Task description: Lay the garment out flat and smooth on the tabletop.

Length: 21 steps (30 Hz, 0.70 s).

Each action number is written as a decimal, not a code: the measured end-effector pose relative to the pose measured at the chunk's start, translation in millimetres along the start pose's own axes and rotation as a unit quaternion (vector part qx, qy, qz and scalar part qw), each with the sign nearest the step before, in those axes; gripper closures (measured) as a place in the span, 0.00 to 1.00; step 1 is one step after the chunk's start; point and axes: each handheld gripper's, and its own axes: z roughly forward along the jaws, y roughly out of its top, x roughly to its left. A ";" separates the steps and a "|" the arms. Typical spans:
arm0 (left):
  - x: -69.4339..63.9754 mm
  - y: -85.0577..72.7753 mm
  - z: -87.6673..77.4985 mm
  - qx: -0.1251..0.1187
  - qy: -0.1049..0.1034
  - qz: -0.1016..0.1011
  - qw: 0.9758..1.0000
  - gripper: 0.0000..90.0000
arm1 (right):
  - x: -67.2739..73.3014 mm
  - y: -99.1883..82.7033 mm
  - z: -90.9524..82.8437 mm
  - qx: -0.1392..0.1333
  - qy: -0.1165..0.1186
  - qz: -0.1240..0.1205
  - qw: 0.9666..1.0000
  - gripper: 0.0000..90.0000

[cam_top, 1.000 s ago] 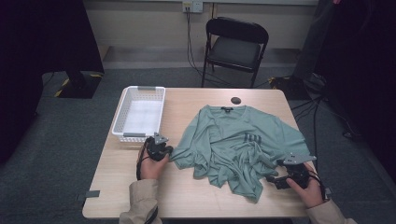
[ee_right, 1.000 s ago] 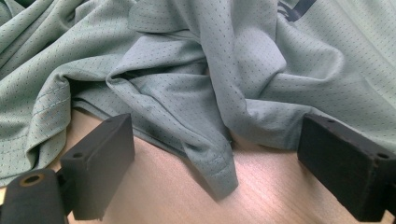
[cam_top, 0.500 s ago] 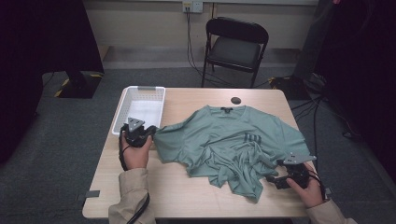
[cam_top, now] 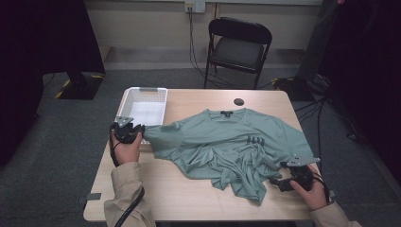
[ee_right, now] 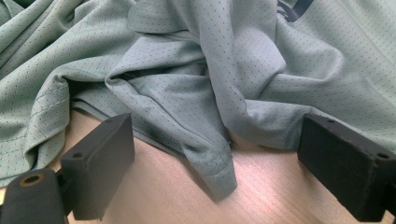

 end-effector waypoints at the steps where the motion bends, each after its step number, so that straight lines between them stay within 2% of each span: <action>1: -1.1 -0.8 0.0 0.001 0.000 0.004 1.000 0.86 | 0.0 0.0 0.0 0.000 0.000 0.000 1.000 0.11; 4: -6.7 -3.6 -0.8 0.001 -0.004 0.016 1.000 0.69 | -0.1 0.0 0.0 0.000 0.000 0.000 1.000 0.11; 6: -11.3 -4.5 -2.8 0.004 -0.013 0.015 1.000 0.56 | 0.0 0.0 0.0 0.000 0.000 0.000 1.000 0.11; 8: -19.8 -5.1 -5.6 0.013 -0.016 0.027 0.999 0.47 | -0.1 0.0 0.0 0.000 0.000 0.000 1.000 0.11; 9: -23.8 -5.3 -6.5 0.014 -0.025 0.034 0.999 0.42 | -0.1 0.0 0.0 0.000 0.000 0.000 1.000 0.11; 10: -28.0 -5.4 -7.6 0.017 -0.034 0.041 0.998 0.40 | -0.1 0.0 0.0 0.000 0.000 0.000 1.000 0.11; 11: -28.0 -5.4 -7.6 0.017 -0.034 0.041 0.998 0.38 | -0.1 0.0 0.0 0.000 0.000 0.000 1.000 0.11; 14: -43.8 -8.3 -10.0 0.019 -0.059 0.054 0.997 0.36 | 0.0 0.0 0.0 0.000 0.000 0.000 1.000 0.11; 15: -51.7 -11.5 -10.2 0.021 -0.075 0.061 0.995 0.33 | 0.0 0.0 0.0 0.000 0.000 0.000 1.000 0.11; 17: -59.8 -15.9 -9.5 0.019 -0.092 0.060 0.994 0.32 | 0.0 0.0 0.0 0.000 0.000 0.000 1.000 0.11; 18: -59.8 -15.9 -9.5 0.019 -0.092 0.060 0.994 0.31 | 0.0 0.0 0.1 0.000 0.000 0.000 1.000 0.11; 21: -75.3 -24.3 -7.2 0.022 -0.120 0.069 0.990 0.29 | 0.0 0.0 0.0 0.000 0.000 0.000 1.000 0.11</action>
